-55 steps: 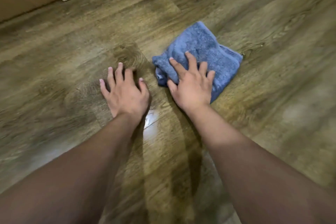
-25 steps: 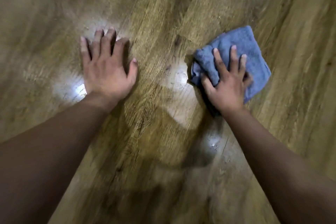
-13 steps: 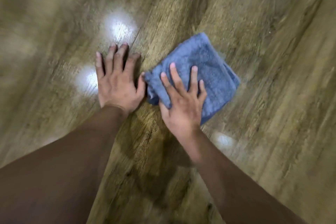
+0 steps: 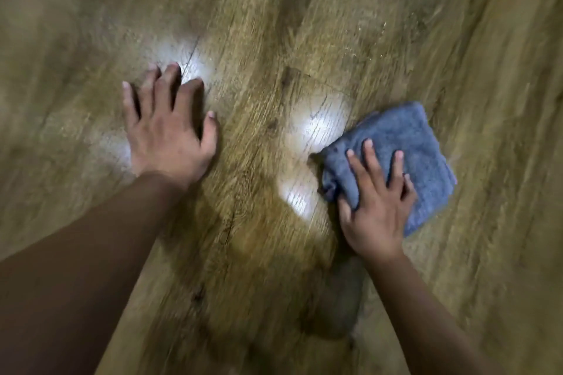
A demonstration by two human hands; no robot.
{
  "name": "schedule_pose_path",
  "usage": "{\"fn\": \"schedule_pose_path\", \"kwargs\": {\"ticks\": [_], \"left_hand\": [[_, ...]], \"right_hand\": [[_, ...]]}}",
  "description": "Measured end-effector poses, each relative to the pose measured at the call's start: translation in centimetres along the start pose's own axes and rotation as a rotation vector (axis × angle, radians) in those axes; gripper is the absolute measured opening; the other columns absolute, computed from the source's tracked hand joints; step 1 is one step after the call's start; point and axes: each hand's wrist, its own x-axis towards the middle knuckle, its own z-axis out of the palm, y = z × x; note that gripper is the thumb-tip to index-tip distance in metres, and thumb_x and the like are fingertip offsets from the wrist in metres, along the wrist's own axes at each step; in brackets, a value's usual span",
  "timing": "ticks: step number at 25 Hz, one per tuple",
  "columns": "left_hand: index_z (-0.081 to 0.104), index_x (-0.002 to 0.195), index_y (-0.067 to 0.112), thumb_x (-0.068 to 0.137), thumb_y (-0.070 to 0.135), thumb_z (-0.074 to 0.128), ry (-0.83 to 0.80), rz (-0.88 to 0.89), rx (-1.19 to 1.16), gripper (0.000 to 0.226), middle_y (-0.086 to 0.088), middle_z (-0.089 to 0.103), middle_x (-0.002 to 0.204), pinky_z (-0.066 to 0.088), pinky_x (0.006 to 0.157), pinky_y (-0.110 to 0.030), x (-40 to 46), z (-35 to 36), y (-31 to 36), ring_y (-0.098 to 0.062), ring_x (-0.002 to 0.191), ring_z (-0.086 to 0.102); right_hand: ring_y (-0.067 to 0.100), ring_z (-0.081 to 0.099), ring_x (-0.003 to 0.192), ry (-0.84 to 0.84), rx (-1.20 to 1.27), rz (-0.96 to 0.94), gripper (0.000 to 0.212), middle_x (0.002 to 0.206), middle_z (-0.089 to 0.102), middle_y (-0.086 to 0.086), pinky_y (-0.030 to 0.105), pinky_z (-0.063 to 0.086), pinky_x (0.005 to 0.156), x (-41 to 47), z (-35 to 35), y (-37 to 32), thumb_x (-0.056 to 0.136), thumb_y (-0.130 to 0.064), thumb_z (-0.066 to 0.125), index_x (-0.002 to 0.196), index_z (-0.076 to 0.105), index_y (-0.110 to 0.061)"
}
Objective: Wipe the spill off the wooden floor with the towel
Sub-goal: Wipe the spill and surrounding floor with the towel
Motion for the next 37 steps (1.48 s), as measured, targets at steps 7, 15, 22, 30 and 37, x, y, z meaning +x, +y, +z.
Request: {"fn": "schedule_pose_path", "kwargs": {"ticks": [7,15,22,30,37], "left_hand": [[0.041,0.14,0.026,0.096,0.05,0.039,-0.048,-0.011,0.064,0.05,-0.009,0.034,0.16,0.003,0.125,-0.057,0.3,-0.3,0.4,-0.028,0.154,0.017],[0.021,0.155,0.024,0.097,0.055,0.022,-0.384,-0.058,0.101,0.067,-0.009,0.004,0.171,-0.009,0.116,-0.073,0.9,-2.6,2.3,-0.028,0.158,-0.006],[-0.034,0.146,0.053,0.064,0.098,0.048,-0.771,-0.112,0.007,0.124,0.009,-0.062,0.143,-0.026,0.086,-0.083,-4.2,-0.1,14.5,-0.024,0.136,-0.054],[-0.041,0.14,0.054,0.056,0.105,0.038,-0.856,-0.094,0.007,0.126,0.006,-0.059,0.146,-0.032,0.076,-0.078,-3.5,-0.7,14.8,-0.027,0.135,-0.055],[-0.033,0.145,0.055,0.054,0.106,0.041,-0.894,-0.085,0.012,0.128,0.007,-0.056,0.149,-0.028,0.081,-0.081,-4.0,-1.4,15.0,-0.026,0.136,-0.053]], "right_hand": [[0.041,-0.002,0.152,-0.008,0.12,0.238,0.067,0.167,0.013,-0.012,0.063,0.005,0.119,9.8,0.1,-2.5,0.093,-0.035,0.055,0.155,0.031,-0.034],[0.042,0.011,0.152,-0.11,-0.008,-0.254,0.072,0.165,0.023,-0.01,0.063,0.019,0.116,-2.6,-0.3,-5.9,0.083,-0.039,0.055,0.153,0.039,-0.032],[0.042,0.031,0.146,-0.148,0.01,-0.089,0.066,0.16,0.035,-0.004,0.061,0.041,0.1,-12.2,-1.5,9.3,0.08,-0.039,0.047,0.145,0.054,-0.026],[0.041,-0.007,0.152,-0.079,0.184,0.543,0.064,0.168,0.006,-0.013,0.074,0.002,0.112,1.1,0.1,13.1,0.09,-0.057,0.037,0.153,0.03,-0.046],[0.044,0.001,0.152,-0.051,0.091,-0.075,0.07,0.167,0.018,-0.009,0.073,0.008,0.113,-7.7,0.4,5.1,0.089,-0.043,0.054,0.155,0.035,-0.034]]}}
